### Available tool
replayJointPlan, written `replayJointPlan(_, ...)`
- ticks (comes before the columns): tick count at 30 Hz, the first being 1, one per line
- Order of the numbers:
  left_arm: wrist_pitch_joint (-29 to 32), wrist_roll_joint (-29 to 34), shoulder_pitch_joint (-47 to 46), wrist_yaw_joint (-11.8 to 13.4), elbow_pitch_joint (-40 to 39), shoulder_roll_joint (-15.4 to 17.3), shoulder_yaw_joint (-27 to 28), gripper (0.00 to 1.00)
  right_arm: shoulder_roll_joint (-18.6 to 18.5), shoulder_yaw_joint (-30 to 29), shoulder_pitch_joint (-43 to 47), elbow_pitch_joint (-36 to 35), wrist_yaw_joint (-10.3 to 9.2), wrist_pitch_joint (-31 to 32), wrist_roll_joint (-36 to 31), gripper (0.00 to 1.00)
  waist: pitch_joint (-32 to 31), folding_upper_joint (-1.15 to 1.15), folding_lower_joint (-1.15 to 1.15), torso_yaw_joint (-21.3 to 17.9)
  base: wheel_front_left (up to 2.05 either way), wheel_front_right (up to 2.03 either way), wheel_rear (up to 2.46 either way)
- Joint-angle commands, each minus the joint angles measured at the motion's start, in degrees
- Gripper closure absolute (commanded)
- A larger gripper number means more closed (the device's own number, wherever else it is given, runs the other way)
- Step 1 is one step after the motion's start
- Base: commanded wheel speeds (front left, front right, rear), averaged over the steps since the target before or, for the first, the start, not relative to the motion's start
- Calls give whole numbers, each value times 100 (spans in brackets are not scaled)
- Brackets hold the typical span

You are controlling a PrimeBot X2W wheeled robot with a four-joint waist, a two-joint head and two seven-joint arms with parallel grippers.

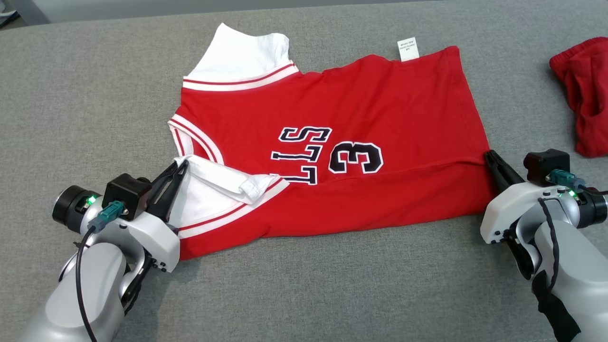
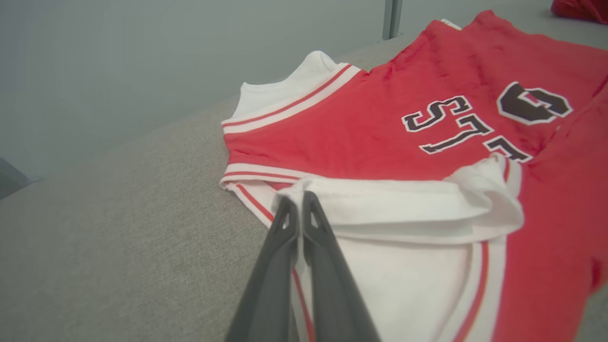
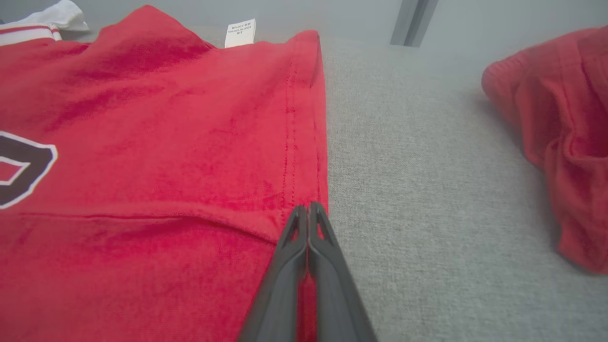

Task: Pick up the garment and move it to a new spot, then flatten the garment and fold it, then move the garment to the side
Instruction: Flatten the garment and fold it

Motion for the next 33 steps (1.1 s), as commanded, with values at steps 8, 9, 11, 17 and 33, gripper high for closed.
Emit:
replayJointPlan(8,-75,-200,178,127,-639,-29,975,0,-47,-626,335,-496,-1,-100,-195,0,-142,0,0,81,0,0,0)
replayJointPlan(9,-75,-272,348,151,-766,-48,1115,0,-22,-757,444,-587,-1,-100,-292,0,-174,0,0,81,0,0,0)
replayJointPlan(11,-75,-409,734,188,-1004,-90,1345,0,48,-991,681,-753,-1,-100,-479,0,-255,0,0,84,0,0,0)
replayJointPlan(17,192,-1062,1950,322,-1608,-312,1611,0,270,-1625,1328,-1296,-1,-101,-896,0,-438,0,0,122,0,0,0)
replayJointPlan(33,934,-1195,2475,595,-1631,-332,1380,0,628,-2008,1736,-1793,-1,-101,-1288,0,-483,0,0,128,0,0,0)
